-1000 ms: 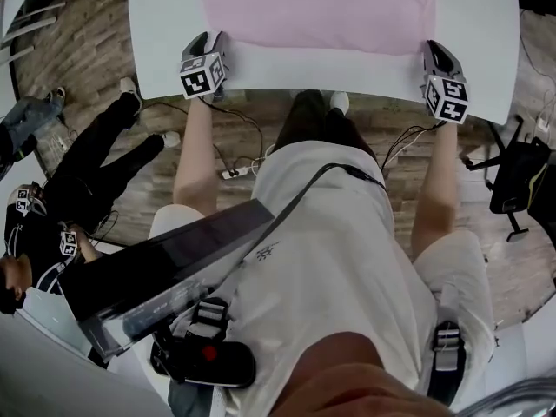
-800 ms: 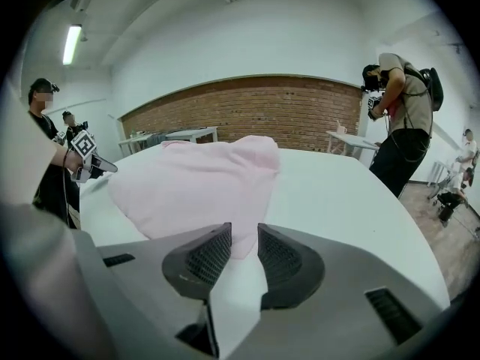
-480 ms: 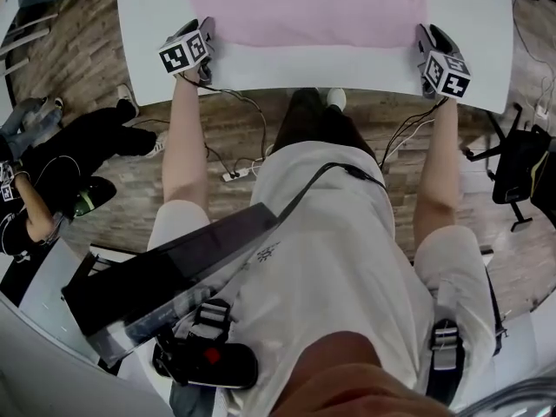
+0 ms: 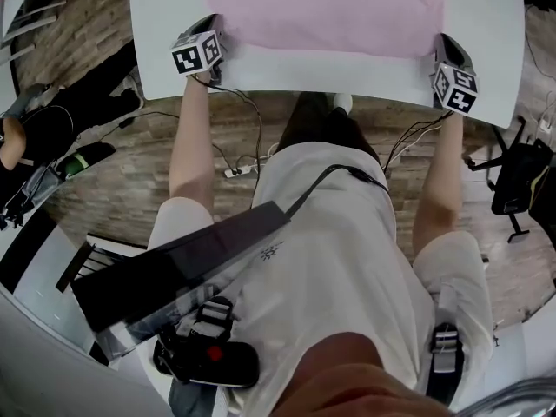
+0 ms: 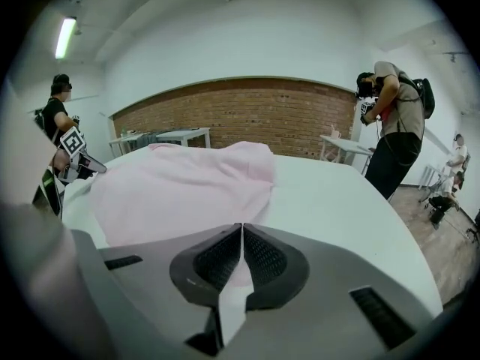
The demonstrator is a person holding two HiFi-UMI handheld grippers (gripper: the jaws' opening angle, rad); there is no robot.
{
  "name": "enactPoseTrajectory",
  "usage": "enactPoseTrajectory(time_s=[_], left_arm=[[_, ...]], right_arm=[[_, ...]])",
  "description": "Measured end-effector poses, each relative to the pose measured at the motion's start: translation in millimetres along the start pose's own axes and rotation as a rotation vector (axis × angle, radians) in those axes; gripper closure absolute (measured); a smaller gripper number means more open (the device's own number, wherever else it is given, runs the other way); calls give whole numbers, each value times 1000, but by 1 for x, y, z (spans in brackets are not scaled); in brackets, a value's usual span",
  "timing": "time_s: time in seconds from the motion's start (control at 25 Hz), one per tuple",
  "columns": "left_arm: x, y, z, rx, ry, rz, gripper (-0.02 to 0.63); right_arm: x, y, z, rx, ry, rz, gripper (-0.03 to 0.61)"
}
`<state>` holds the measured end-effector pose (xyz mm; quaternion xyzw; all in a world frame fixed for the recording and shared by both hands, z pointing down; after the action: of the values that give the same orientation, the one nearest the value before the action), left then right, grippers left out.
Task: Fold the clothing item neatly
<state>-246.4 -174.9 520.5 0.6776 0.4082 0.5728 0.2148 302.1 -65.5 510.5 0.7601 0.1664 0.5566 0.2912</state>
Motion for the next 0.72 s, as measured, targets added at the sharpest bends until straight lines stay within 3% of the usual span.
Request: enactPoseTrajectory(time_s=[0.48, 0.72], left_arm=[[3, -55, -3, 207, -104, 171, 597], [20, -75, 3, 298, -138, 215, 597]], right_arm=[[-6, -39, 6, 32, 43, 164, 568], [14, -62, 13, 77, 138, 229, 569]])
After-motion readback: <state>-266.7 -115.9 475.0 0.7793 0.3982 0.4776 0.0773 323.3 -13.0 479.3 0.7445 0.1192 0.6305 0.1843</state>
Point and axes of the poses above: the fingertips, and each gripper's own axes: y forward along the fingers, z to its right, x out of its underside, the point moved 6 cm from there along -y, backward along the fingers, and after that the axes turned 13 degrees about -y, right-handed, at the moved point
